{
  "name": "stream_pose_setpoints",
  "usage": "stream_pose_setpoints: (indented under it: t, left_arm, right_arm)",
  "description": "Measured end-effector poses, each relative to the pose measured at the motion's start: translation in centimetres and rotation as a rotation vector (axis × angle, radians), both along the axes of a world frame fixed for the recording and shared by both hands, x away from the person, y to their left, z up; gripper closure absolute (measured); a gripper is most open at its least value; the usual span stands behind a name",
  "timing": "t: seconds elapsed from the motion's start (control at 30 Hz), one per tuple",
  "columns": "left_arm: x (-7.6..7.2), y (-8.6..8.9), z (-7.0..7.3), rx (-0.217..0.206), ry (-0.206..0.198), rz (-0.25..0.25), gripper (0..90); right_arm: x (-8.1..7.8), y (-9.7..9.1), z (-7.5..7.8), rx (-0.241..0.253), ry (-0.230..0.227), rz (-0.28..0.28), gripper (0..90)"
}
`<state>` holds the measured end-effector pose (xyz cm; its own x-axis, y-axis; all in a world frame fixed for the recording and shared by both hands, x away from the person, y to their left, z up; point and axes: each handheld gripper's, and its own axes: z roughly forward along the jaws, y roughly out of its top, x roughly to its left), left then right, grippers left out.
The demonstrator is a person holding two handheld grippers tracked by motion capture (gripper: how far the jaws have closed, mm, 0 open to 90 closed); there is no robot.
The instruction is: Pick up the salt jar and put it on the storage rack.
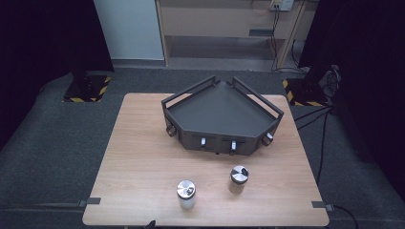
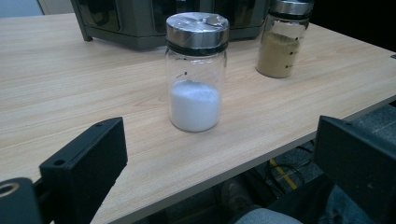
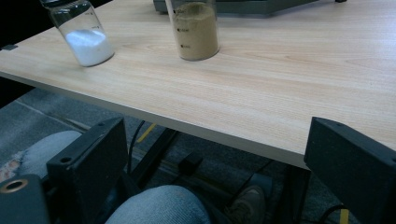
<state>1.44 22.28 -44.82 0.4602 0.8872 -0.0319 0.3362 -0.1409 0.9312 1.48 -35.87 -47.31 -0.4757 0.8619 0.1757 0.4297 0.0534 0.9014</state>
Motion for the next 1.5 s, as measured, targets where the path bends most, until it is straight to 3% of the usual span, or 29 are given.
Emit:
stream_pose_setpoints:
  t: [0.97, 1.5]
  left_arm:
    - [0.1, -0.4, 0.4, 0.045, 0.023, -0.010, 2.3]
    - [0.2, -0.7, 1.2, 0.025, 0.037, -0.015, 2.2]
  right_arm:
    - [0.2, -0.2, -0.2, 0.006, 0.013, 0.002, 6.6]
    - [0.4, -0.1, -0.2, 0.019, 0.025, -0.005, 6.4]
